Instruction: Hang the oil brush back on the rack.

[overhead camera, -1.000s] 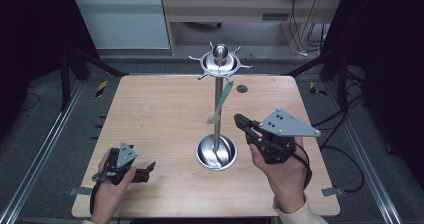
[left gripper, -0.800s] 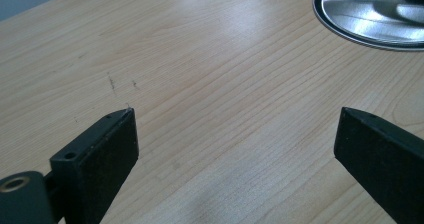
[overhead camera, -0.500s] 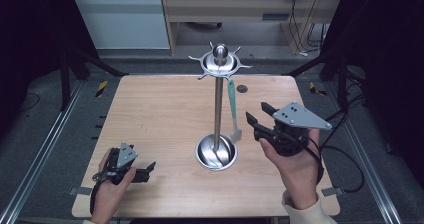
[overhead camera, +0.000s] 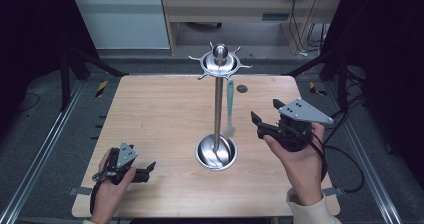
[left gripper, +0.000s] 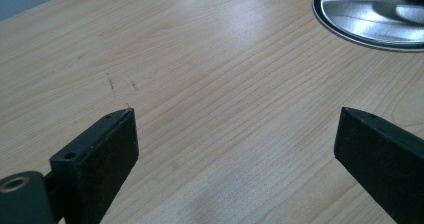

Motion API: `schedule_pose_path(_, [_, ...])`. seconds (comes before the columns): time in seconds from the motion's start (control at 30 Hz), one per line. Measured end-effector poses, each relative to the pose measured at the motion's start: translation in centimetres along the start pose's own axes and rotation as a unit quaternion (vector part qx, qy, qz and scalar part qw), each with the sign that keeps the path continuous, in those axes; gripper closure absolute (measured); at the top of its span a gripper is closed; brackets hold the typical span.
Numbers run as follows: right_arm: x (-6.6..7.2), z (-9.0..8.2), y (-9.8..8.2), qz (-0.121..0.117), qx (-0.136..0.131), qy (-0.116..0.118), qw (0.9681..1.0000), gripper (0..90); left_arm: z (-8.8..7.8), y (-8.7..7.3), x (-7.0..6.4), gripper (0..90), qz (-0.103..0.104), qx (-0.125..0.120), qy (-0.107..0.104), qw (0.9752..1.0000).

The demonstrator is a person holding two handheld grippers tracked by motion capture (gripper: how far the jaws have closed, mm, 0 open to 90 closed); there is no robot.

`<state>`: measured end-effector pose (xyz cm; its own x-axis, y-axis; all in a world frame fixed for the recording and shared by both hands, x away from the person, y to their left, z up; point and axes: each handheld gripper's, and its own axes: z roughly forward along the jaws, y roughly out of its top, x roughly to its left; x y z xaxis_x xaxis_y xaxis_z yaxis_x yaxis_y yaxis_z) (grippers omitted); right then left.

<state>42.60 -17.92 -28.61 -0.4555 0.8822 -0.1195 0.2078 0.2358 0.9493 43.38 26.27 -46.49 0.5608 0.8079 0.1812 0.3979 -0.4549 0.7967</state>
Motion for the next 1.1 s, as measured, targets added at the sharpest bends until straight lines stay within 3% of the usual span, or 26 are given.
schedule_pose_path(0.07, [-0.2, 0.1, -0.2, 0.006, 0.002, -0.005, 1.0000, 21.8, 0.0, 0.0, 0.0, 3.6, 0.000, 0.000, 0.000, 1.0000])
schedule_pose_path(0.3, [-1.1, 0.3, -0.7, -0.013, -0.001, -0.025, 0.9996, 6.9, 0.0, 0.0, 0.0, 3.6, 0.000, 0.000, 0.000, 1.0000])
schedule_pose_path(0.57, [-2.1, 0.3, -1.3, -0.020, -0.013, -0.038, 0.9990, 5.5, 0.0, 0.0, -0.1, 3.6, 0.001, 0.000, 0.000, 1.0000])
schedule_pose_path(1.1, [-4.7, 1.0, -3.3, 0.004, 0.008, -0.081, 0.9967, 7.4, 0.0, 0.0, -0.1, 3.6, 0.002, 0.001, -0.001, 1.0000])
